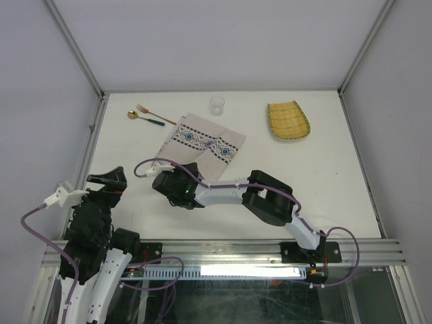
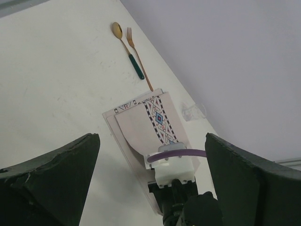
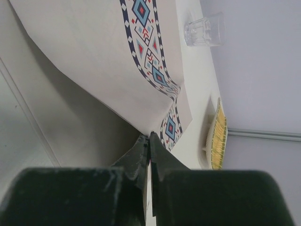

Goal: Set the dinner table for one person
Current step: Flatten out the napkin at the center of the board.

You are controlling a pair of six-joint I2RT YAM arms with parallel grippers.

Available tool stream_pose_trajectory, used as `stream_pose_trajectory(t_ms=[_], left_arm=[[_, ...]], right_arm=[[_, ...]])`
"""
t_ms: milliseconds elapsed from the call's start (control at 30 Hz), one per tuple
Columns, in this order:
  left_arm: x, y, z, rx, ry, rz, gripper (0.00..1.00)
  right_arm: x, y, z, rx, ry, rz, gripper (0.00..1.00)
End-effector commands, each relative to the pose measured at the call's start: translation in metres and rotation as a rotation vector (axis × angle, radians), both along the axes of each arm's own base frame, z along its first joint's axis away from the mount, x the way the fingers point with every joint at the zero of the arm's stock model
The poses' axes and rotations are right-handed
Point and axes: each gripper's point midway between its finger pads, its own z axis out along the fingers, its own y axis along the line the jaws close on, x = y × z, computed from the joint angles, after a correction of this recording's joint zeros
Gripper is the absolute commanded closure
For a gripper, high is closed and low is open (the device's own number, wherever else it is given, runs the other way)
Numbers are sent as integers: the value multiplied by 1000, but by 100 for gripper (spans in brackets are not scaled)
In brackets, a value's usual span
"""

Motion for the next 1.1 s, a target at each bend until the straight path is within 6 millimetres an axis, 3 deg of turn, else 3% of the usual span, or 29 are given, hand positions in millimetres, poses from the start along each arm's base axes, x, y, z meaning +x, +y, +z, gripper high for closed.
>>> stream_pose_trajectory(t_ms=[0, 500, 900, 1067], left_arm=[[6, -8, -2, -72, -21, -19, 1], [23, -19, -50, -231, 51, 0, 1], [48, -41, -102, -380, 77, -38, 1], [56, -42, -113, -415, 80, -16, 1]], right_arm=[[9, -9, 62, 111, -86, -65, 100], [17, -22, 88, 152, -122, -116, 100], [26, -35, 88, 166, -89, -159, 100], [27, -40, 87, 171, -79, -179, 100]])
